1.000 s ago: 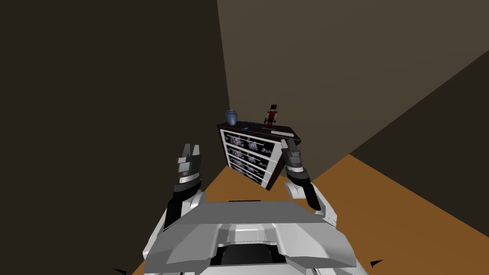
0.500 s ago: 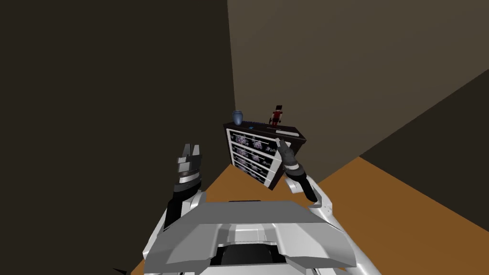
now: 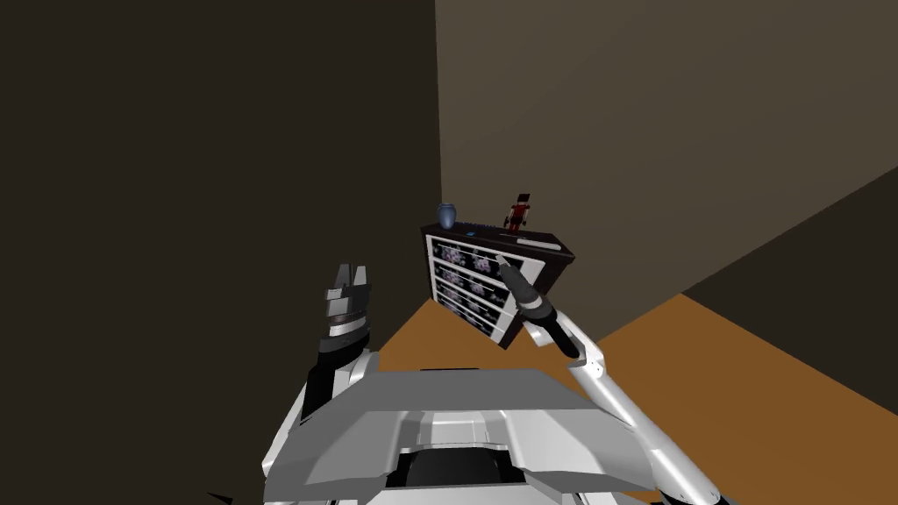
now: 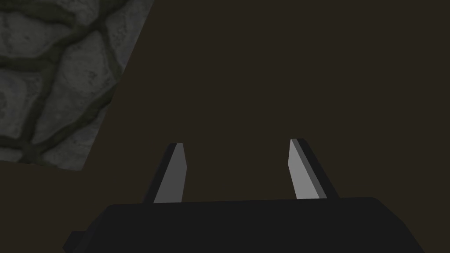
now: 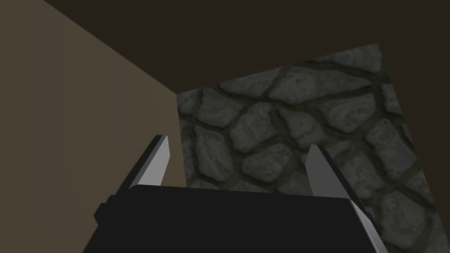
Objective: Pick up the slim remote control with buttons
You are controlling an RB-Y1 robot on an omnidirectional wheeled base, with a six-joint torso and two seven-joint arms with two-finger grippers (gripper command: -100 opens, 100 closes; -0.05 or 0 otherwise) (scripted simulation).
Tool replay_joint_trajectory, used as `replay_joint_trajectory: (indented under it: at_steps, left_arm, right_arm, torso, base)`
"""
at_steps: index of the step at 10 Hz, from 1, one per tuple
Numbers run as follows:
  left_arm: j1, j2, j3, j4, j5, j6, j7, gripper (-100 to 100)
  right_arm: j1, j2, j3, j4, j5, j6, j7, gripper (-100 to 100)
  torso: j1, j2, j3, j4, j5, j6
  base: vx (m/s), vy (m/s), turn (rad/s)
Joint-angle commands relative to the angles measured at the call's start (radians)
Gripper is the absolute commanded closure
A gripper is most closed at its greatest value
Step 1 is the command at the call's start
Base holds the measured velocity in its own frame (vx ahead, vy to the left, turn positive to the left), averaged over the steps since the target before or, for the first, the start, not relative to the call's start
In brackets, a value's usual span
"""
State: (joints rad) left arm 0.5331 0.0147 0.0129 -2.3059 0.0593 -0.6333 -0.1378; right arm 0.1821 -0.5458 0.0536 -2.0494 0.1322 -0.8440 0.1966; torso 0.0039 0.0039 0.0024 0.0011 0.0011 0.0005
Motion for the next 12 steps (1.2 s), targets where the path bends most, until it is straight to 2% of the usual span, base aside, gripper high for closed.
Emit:
replay_joint_trajectory:
  at_steps: [1, 2, 3, 5, 6, 7, 8, 9, 10, 11, 12]
  left_arm:
    - [0.0, 0.0, 0.0, 0.0, 0.0, 0.0, 0.0, 0]
    - [0.0, 0.0, 0.0, 0.0, 0.0, 0.0, 0.0, 0]
    - [0.0, 0.0, 0.0, 0.0, 0.0, 0.0, 0.0, 0]
    - [0.0, 0.0, 0.0, 0.0, 0.0, 0.0, 0.0, 0]
    - [0.0, 0.0, 0.0, 0.0, 0.0, 0.0, 0.0, 0]
    - [0.0, 0.0, 0.0, 0.0, 0.0, 0.0, 0.0, 0]
    - [0.0, 0.0, 0.0, 0.0, 0.0, 0.0, 0.0, 0]
    - [0.0, 0.0, 0.0, 0.0, 0.0, 0.0, 0.0, 0]
    - [0.0, 0.0, 0.0, 0.0, 0.0, 0.0, 0.0, 0]
    - [0.0, 0.0, 0.0, 0.0, 0.0, 0.0, 0.0, 0]
    - [0.0, 0.0, 0.0, 0.0, 0.0, 0.0, 0.0, 0]
  right_arm:
    - [-0.045, -0.05, 0.029, 0.043, 0.033, -0.035, 0.003, -100]
    - [-0.045, -0.079, 0.029, 0.043, 0.033, -0.035, 0.003, -100]
    - [-0.086, -0.11, 0.059, 0.085, 0.062, -0.066, 0.005, -100]
    - [-0.086, -0.152, 0.059, 0.085, 0.062, -0.066, 0.005, -100]
    - [-0.129, -0.192, 0.091, 0.13, 0.093, -0.097, 0.007, -100]
    - [-0.129, -0.221, 0.091, 0.13, 0.093, -0.097, 0.007, -100]
    - [-0.172, -0.253, 0.126, 0.17, 0.124, -0.128, 0.007, -100]
    - [-0.173, -0.285, 0.126, 0.178, 0.124, -0.128, 0.007, -100]
    - [-0.173, -0.296, 0.126, 0.178, 0.124, -0.128, 0.007, -100]
    - [-0.219, -0.336, 0.164, 0.222, 0.155, -0.158, 0.007, -100]
    - [-0.219, -0.37, 0.164, 0.23, 0.155, -0.158, 0.007, -100]
  torso:
    - [0.0, 0.0, 0.0, 0.0, 0.0, 0.0]
    - [0.0, 0.0, 0.0, 0.0, 0.0, -0.001]
    - [-0.001, 0.0, 0.0, 0.0, 0.0, 0.0]
    - [-0.001, 0.0, 0.0, 0.0, 0.0, 0.0]
    - [-0.003, -0.001, -0.001, 0.0, -0.001, 0.0]
    - [-0.002, -0.002, -0.001, -0.001, -0.001, 0.0]
    - [-0.002, -0.002, -0.001, -0.001, 0.0, 0.0]
    - [0.0, -0.002, -0.001, 0.0, 0.0, -0.001]
    - [0.0, -0.001, -0.001, 0.0, 0.0, 0.0]
    - [-0.003, -0.002, -0.001, 0.0, -0.001, 0.001]
    - [-0.003, -0.002, -0.001, 0.0, -0.001, 0.0]
  base:
    - [-0.051, 0.073, 0.152]
    - [-0.043, 0.071, 0.081]
    - [-0.051, 0.095, 0.153]
    - [-0.031, 0.05, 0.027]
    - [-0.015, 0.059, 0.12]
    - [-0.021, 0.064, 0.104]
    - [-0.032, 0.086, 0.192]
    - [-0.03, 0.082, 0.076]
    - [-0.016, 0.035, -0.029]
    - [-0.021, 0.047, 0.133]
    - [-0.016, 0.055, 0.108]
